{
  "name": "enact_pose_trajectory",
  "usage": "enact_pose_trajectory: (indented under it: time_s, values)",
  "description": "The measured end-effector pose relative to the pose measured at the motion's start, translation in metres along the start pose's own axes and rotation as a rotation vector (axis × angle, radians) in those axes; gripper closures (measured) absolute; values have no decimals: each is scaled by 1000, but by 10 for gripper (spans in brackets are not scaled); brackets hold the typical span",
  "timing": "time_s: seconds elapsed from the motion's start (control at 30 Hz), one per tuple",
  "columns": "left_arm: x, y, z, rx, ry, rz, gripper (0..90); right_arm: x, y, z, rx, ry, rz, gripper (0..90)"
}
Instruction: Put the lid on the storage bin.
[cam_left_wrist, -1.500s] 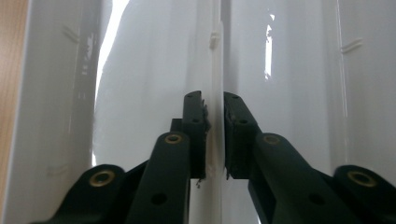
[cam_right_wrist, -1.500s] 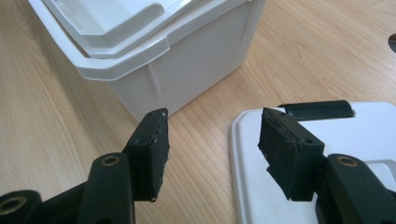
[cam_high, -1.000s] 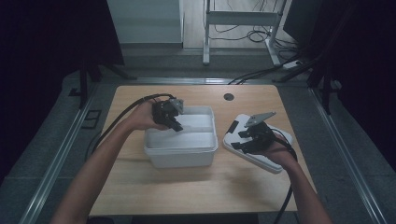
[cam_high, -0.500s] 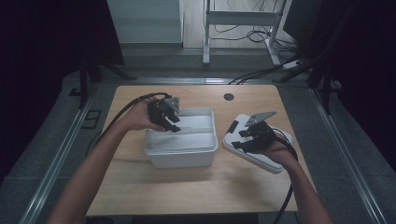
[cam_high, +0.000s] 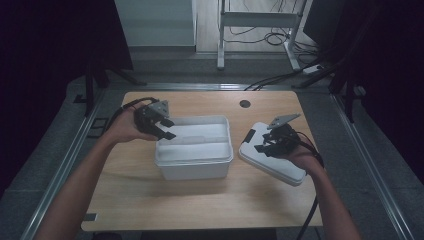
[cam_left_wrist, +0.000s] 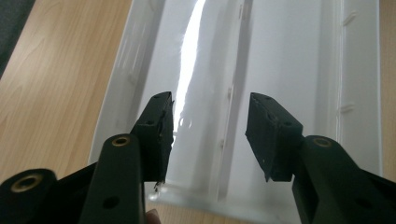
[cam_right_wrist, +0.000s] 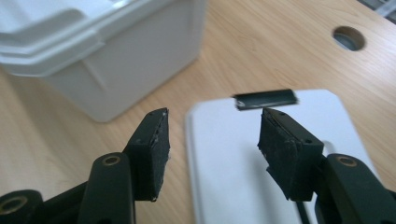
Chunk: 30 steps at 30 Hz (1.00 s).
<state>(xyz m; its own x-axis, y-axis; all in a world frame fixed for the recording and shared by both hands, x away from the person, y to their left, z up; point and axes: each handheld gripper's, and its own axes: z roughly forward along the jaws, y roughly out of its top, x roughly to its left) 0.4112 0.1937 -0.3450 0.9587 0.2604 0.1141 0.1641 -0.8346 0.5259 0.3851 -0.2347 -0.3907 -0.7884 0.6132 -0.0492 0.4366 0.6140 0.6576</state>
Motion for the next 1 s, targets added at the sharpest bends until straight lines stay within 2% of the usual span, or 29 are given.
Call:
enact_pose_trajectory:
  time_s: [0.3,0.43,0.57,0.73,1.0]
  values:
    - [2,-31,-16,-16,37,-63,491,-25,-4,3,47,-57,18,425]
    - [2,-42,-21,-6,49,-79,488,-34,-4,3,79,-82,5,426]
    - [3,-59,-26,-14,55,-116,484,-43,-5,4,125,-99,-7,426]
    - [3,-77,-28,6,74,-144,480,-54,-10,7,186,-105,-13,442]
    - [5,-101,-24,17,74,-186,477,-61,-28,18,275,-96,-26,481]
